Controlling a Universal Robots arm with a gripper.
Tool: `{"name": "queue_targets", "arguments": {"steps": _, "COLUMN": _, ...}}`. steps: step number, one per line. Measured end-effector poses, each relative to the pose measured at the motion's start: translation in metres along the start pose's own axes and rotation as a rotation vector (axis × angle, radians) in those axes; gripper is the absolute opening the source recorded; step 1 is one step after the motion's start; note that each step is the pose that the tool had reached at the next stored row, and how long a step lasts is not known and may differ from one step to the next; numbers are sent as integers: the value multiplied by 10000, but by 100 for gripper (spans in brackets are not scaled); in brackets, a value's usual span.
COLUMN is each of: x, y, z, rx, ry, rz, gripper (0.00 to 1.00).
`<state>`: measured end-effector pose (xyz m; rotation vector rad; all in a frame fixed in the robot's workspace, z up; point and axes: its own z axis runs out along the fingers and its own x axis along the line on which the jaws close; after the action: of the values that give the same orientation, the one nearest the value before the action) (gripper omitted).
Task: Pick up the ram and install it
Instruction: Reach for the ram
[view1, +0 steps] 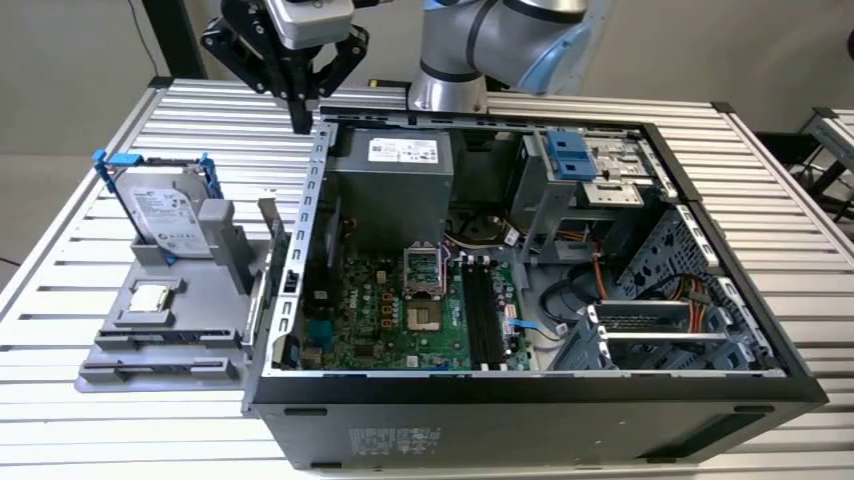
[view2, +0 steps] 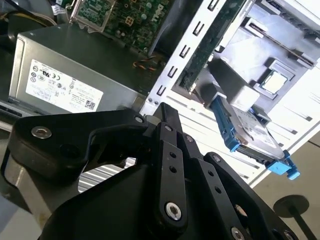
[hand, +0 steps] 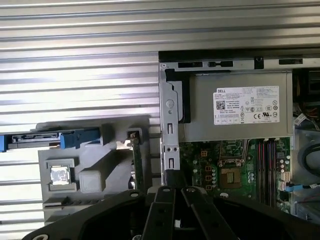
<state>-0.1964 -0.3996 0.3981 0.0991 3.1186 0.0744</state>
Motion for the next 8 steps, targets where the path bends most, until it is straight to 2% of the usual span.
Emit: {"name": "queue_targets", "arguments": {"steps": 8, "x": 188, "y": -12, "z": -2, "rx": 4, "ry": 2, "rz": -44, "gripper": 0}}
